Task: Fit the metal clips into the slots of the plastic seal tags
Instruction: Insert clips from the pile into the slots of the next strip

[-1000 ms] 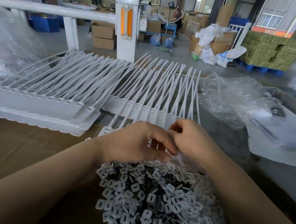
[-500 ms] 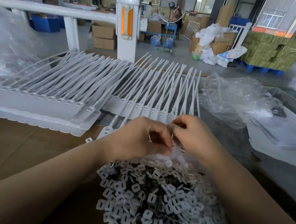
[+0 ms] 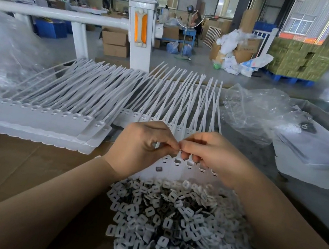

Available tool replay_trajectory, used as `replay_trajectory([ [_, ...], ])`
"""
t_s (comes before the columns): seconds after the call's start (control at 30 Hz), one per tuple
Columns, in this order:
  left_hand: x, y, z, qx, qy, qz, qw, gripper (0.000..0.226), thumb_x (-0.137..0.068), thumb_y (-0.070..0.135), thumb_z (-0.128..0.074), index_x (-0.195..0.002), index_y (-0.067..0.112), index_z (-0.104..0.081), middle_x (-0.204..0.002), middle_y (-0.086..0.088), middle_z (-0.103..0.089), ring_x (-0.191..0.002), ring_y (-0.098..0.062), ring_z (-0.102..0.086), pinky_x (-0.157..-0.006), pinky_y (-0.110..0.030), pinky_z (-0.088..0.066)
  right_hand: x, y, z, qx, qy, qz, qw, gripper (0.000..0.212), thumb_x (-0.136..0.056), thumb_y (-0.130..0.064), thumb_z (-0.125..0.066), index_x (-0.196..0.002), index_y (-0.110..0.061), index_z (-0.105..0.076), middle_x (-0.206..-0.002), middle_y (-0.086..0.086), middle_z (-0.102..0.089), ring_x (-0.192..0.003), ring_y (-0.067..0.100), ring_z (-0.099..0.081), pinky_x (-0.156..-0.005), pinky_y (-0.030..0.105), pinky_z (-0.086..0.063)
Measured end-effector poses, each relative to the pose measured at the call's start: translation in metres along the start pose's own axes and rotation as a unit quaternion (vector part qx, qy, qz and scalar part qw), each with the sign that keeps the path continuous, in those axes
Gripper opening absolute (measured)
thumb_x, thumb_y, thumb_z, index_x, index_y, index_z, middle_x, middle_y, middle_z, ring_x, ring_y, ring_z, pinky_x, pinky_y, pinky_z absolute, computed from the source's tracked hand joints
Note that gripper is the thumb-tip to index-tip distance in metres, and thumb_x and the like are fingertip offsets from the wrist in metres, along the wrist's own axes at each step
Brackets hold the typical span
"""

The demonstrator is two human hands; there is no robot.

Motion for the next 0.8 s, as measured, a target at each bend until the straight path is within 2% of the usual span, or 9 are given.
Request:
replay_trajectory([
  [0.07, 0.0, -0.004, -0.003, 0.003, -0.01, 0.043, 0.999, 0.013, -0.075, 0.01, -0.085, -0.081, 0.013, -0.074, -0.08, 0.006, -0.07, -0.07, -0.006, -0.067, -0.065, -0.026, -0.056, -0.001, 0.001, 0.001, -0.001, 0.017, -0.002, 1.0, 0.011, -0.09, -0.029, -0.069, -0.083, -0.023, -0.074, -0.072, -0.006, -0.072, -0.058, 0.003, -0.052, -0.059, 0.023, -0.04],
  [0.13, 0.002, -0.013, -0.006, 0.014, -0.025, 0.134, 0.99, 0.023, -0.073, 0.012, -0.087, -0.081, 0.018, -0.066, -0.076, 0.01, -0.067, -0.069, -0.005, -0.063, -0.064, -0.015, -0.05, -0.003, 0.004, 0.003, 0.016, 0.051, -0.002, 0.999, 0.011, -0.087, -0.031, -0.072, -0.081, -0.022, -0.075, -0.074, -0.001, -0.073, -0.061, 0.008, -0.054, -0.06, 0.025, -0.044],
  [0.23, 0.008, -0.028, -0.012, 0.036, -0.093, 0.262, 0.96, 0.025, -0.072, 0.018, -0.086, -0.079, 0.025, -0.063, -0.075, 0.009, -0.066, -0.068, -0.003, -0.058, -0.063, -0.014, -0.045, -0.005, 0.008, 0.002, 0.074, 0.082, -0.001, 0.994, 0.009, -0.084, -0.031, -0.076, -0.078, -0.024, -0.075, -0.07, -0.005, -0.072, -0.055, 0.0, -0.058, -0.057, 0.022, -0.046],
  [0.3, 0.012, -0.032, -0.014, 0.057, -0.147, 0.305, 0.939, 0.019, -0.075, 0.024, -0.085, -0.078, 0.028, -0.067, -0.077, 0.01, -0.068, -0.068, -0.001, -0.058, -0.064, -0.015, -0.048, -0.007, 0.01, -0.001, 0.103, 0.08, -0.005, 0.991, 0.009, -0.082, -0.031, -0.078, -0.078, -0.025, -0.075, -0.064, -0.011, -0.068, -0.047, -0.007, -0.055, -0.052, 0.018, -0.042],
  [0.37, 0.013, -0.032, -0.016, 0.078, -0.175, 0.318, 0.929, 0.015, -0.077, 0.025, -0.084, -0.079, 0.028, -0.069, -0.078, 0.009, -0.069, -0.068, -0.001, -0.06, -0.065, -0.015, -0.05, -0.008, 0.012, -0.001, 0.113, 0.08, -0.01, 0.99, 0.009, -0.081, -0.032, -0.079, -0.076, -0.025, -0.075, -0.061, -0.014, -0.067, -0.046, -0.007, -0.055, -0.051, 0.018, -0.041],
  [0.5, 0.012, -0.03, -0.016, 0.072, -0.186, 0.318, 0.927, 0.014, -0.077, 0.025, -0.083, -0.078, 0.027, -0.07, -0.077, 0.01, -0.07, -0.068, -0.001, -0.061, -0.069, -0.019, -0.052, -0.008, 0.013, -0.001, 0.129, 0.076, -0.012, 0.989, 0.012, -0.081, -0.033, -0.08, -0.072, -0.028, -0.074, -0.069, -0.011, -0.072, -0.063, 0.002, -0.065, -0.06, 0.023, -0.051],
  [0.67, 0.012, -0.028, -0.016, 0.063, -0.191, 0.311, 0.929, 0.013, -0.077, 0.025, -0.083, -0.078, 0.026, -0.071, -0.08, 0.009, -0.07, -0.071, -0.002, -0.061, -0.072, -0.025, -0.054, -0.007, 0.011, -0.006, 0.186, 0.067, -0.005, 0.98, 0.016, -0.087, -0.035, -0.073, -0.08, -0.021, -0.076, -0.084, 0.008, -0.075, -0.084, 0.029, -0.071, -0.078, 0.043, -0.058],
  [0.8, 0.011, -0.028, -0.016, 0.052, -0.191, 0.304, 0.932, 0.013, -0.077, 0.024, -0.083, -0.076, 0.026, -0.071, -0.081, 0.01, -0.069, -0.07, 0.001, -0.058, -0.07, -0.021, -0.051, -0.006, 0.01, -0.007, 0.207, 0.067, -0.001, 0.976, 0.016, -0.088, -0.033, -0.071, -0.079, -0.021, -0.076, -0.079, 0.005, -0.075, -0.081, 0.028, -0.071, -0.078, 0.045, -0.058],
])
Point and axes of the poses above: each hand's wrist, its own x-axis away from the middle knuckle, its own z-axis out of the back of the hand, y = z × x, the point moved 5 cm from there along -x, towards the middle knuckle
